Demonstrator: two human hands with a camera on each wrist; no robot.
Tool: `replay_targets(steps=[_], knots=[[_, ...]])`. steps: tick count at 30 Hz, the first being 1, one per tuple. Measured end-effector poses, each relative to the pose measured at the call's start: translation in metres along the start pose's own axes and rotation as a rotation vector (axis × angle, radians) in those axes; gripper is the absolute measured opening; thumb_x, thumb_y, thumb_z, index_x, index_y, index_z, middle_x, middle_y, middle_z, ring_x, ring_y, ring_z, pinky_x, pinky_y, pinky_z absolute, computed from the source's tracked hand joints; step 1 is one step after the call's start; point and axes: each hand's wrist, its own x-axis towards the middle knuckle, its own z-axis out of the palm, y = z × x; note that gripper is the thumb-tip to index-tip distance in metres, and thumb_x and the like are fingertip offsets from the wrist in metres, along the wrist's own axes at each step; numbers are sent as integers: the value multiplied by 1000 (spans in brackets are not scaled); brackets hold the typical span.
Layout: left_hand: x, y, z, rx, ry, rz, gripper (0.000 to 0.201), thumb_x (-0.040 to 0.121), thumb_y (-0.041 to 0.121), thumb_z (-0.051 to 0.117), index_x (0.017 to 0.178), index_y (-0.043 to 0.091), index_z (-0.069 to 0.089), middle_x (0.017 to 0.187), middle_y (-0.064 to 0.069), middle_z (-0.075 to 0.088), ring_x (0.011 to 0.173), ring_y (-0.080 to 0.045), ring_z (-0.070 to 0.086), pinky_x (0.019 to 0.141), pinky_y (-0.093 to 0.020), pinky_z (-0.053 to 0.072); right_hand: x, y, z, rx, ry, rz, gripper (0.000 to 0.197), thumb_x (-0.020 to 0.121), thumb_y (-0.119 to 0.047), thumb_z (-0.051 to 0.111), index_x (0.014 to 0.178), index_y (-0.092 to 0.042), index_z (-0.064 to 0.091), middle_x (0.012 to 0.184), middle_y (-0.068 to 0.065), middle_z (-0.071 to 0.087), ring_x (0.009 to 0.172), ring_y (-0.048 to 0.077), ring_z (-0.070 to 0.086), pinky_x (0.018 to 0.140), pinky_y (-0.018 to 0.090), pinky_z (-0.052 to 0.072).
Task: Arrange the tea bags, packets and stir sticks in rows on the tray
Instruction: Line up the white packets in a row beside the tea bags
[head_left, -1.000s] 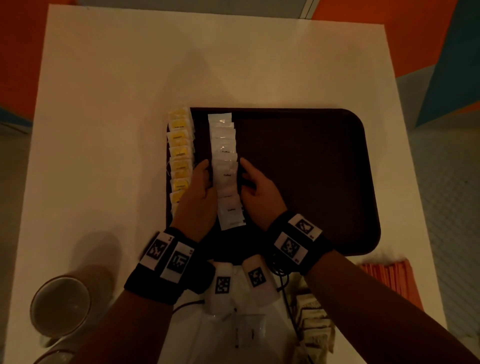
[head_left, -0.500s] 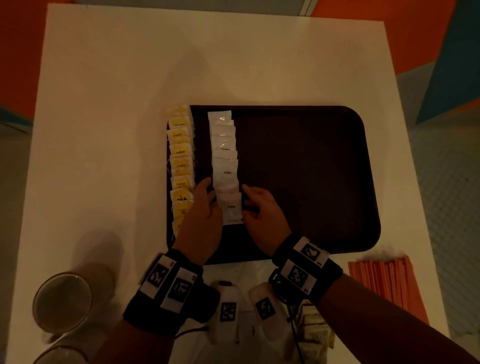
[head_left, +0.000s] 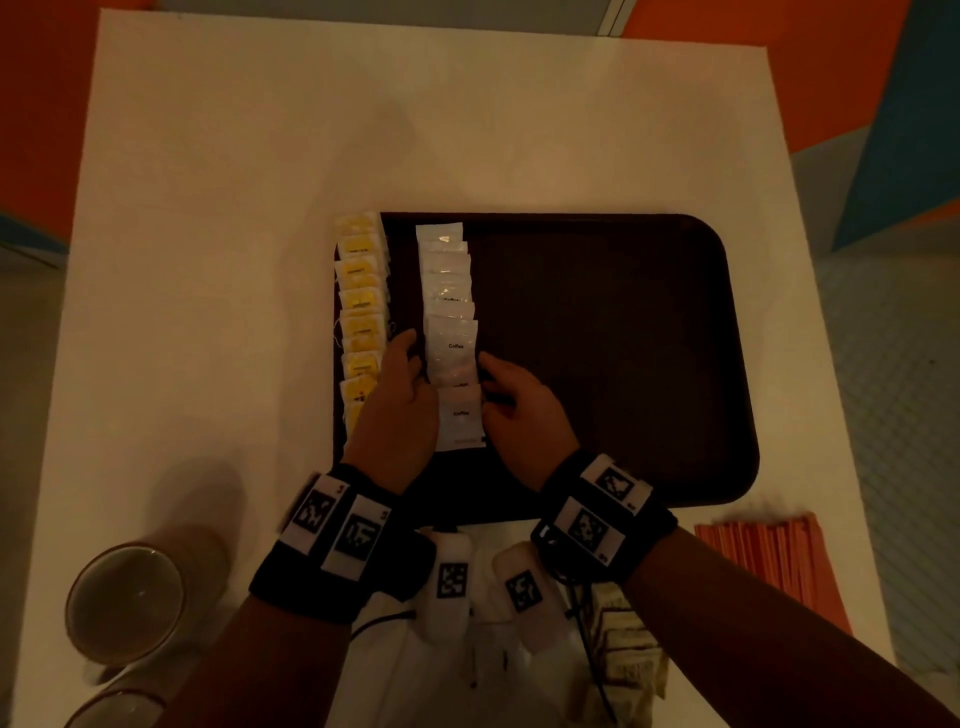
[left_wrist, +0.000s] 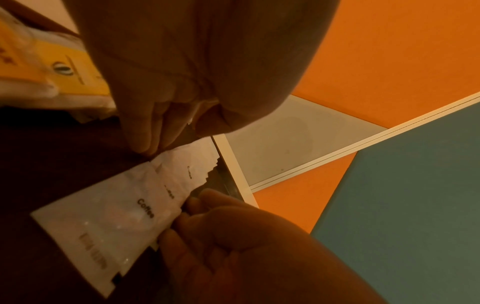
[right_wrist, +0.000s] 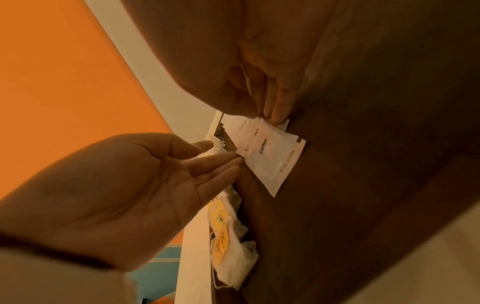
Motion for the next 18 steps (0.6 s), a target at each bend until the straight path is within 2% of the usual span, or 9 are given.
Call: replay_targets(steps=[3, 6, 8, 10, 11, 13, 15, 18], knots=[[4, 5, -2, 49, 0, 36, 54, 92, -3, 32, 142, 11, 17, 148, -14, 29, 136, -20, 31, 97, -12, 27, 1, -2, -2, 11, 13, -8, 49, 90, -6, 49, 138, -15, 37, 144, 4, 38, 115, 5, 42, 94, 15, 34], [11, 9, -3, 85, -4, 52, 56, 92, -5, 31, 143, 10, 16, 150, -11, 25, 139, -18, 26, 94, -4, 22, 3, -3, 0, 40, 22, -17, 51, 90, -4, 48, 138, -17, 37, 144, 5, 39, 122, 9, 43, 100, 21, 38], [14, 11, -2, 84, -3, 58, 55, 92, -5, 30, 144, 8, 15, 150, -11, 26, 133, -11, 27, 88, 4, 25, 5, -6, 3, 43, 15, -31, 52, 90, -2, 47, 138, -18, 37, 143, 4, 42, 126, 13, 43, 107, 30, 39], [16, 12, -1, 59, -3, 76, 53, 92, -7, 29, 142, 4, 16, 145, -9, 29, 120, -4, 27, 72, 13, 26, 7, -9, 5, 51, 11, -52, 52, 90, 1, 46, 138, -15, 37, 143, 5, 43, 129, 14, 42, 109, 36, 38], [16, 13, -1, 49, -13, 81, 51, 93, -6, 29, 142, 2, 17, 140, -4, 31, 117, -3, 27, 68, 14, 27, 8, -10, 6, 59, 13, -61, 53, 89, 3, 46, 139, -14, 36, 143, 5, 42, 131, 15, 40, 110, 37, 37], [15, 13, -1, 2, -42, 66, 52, 93, -4, 30, 143, 4, 16, 134, 1, 34, 115, -2, 29, 66, 12, 31, 9, -12, 6, 72, 14, -69, 54, 88, 4, 45, 139, -13, 36, 144, 5, 41, 131, 14, 40, 110, 38, 36], [14, 10, -1, 5, -29, 67, 53, 93, -4, 30, 143, 5, 17, 141, -7, 35, 117, -4, 32, 68, 11, 32, 9, -11, 5, 63, 24, -71, 53, 89, 2, 47, 138, -14, 37, 144, 5, 41, 131, 13, 39, 111, 37, 36], [11, 2, -2, 106, 40, 75, 51, 93, -1, 33, 142, 7, 20, 144, -13, 34, 125, -11, 33, 73, 10, 28, 6, -8, 4, 41, 37, -43, 50, 91, -4, 49, 138, -14, 36, 146, 6, 37, 133, 16, 36, 112, 37, 33]])
